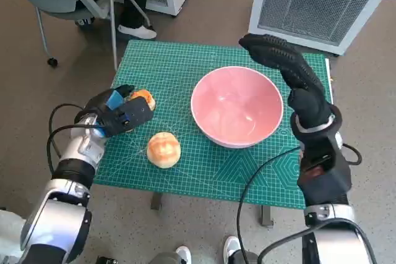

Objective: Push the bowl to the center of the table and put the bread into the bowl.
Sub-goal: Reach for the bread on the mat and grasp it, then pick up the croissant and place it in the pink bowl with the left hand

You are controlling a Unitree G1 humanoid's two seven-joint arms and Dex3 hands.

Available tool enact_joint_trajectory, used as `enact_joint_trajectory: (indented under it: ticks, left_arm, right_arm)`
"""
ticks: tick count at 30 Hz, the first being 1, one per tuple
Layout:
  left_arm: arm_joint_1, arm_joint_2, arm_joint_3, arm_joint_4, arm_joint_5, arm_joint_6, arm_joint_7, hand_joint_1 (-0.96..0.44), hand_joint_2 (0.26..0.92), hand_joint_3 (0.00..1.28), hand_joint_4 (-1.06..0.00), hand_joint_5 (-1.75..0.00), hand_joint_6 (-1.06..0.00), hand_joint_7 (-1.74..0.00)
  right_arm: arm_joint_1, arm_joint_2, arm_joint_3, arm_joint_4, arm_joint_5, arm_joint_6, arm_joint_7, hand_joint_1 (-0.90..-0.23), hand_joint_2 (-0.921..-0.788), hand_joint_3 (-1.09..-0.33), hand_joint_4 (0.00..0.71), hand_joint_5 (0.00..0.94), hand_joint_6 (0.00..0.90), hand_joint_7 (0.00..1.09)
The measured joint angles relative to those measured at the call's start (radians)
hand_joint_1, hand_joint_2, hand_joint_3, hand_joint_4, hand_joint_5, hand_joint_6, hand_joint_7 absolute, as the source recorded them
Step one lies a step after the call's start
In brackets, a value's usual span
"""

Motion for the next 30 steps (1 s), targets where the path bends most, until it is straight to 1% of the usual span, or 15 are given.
enact_joint_trajectory:
  ticks: [3, 10, 16, 23, 30]
  left_arm:
    - [0.0, 0.008, 0.001, 0.001, -0.006, -0.025, 0.0, 0.0, 0.919, 0.06, -0.71, -1.25, -0.66, -0.98]
    - [0.0, 0.022, 0.003, -0.003, -0.034, -0.073, -0.011, 0.0, 0.92, 0.08, -0.7, -1.26, -0.62, -1.06]
    - [0.008, 0.033, 0.009, -0.019, -0.06, -0.089, -0.033, 0.0, 0.92, 0.08, -0.7, -1.24, -0.6, -1.1]
    - [0.048, 0.053, 0.022, -0.096, -0.09, -0.096, -0.068, 0.0, 0.92, 0.09, -0.71, -1.21, -0.56, -1.15]
    - [0.117, 0.07, 0.04, -0.239, -0.116, -0.091, -0.111, 0.0, 0.921, 0.1, -0.72, -1.2, -0.54, -1.16]
  right_arm:
    - [0.004, 0.0, 0.0, -0.002, 0.001, 0.006, 0.0, -0.614, -0.921, -0.806, 0.252, 0.0, 0.309, 0.02]
    - [0.007, 0.0, 0.0, -0.001, 0.003, 0.007, 0.0, -0.607, -0.921, -0.804, 0.251, 0.0, 0.302, 0.02]
    - [0.007, 0.0, 0.0, 0.002, 0.003, 0.007, 0.0, -0.606, -0.921, -0.803, 0.251, 0.0, 0.301, 0.02]
    - [0.006, 0.002, 0.001, 0.009, 0.003, 0.006, 0.0, -0.595, -0.921, -0.805, 0.251, 0.0, 0.3, 0.02]
    - [0.006, 0.003, 0.001, 0.013, 0.003, 0.005, 0.0, -0.595, -0.921, -0.806, 0.251, 0.0, 0.299, 0.02]
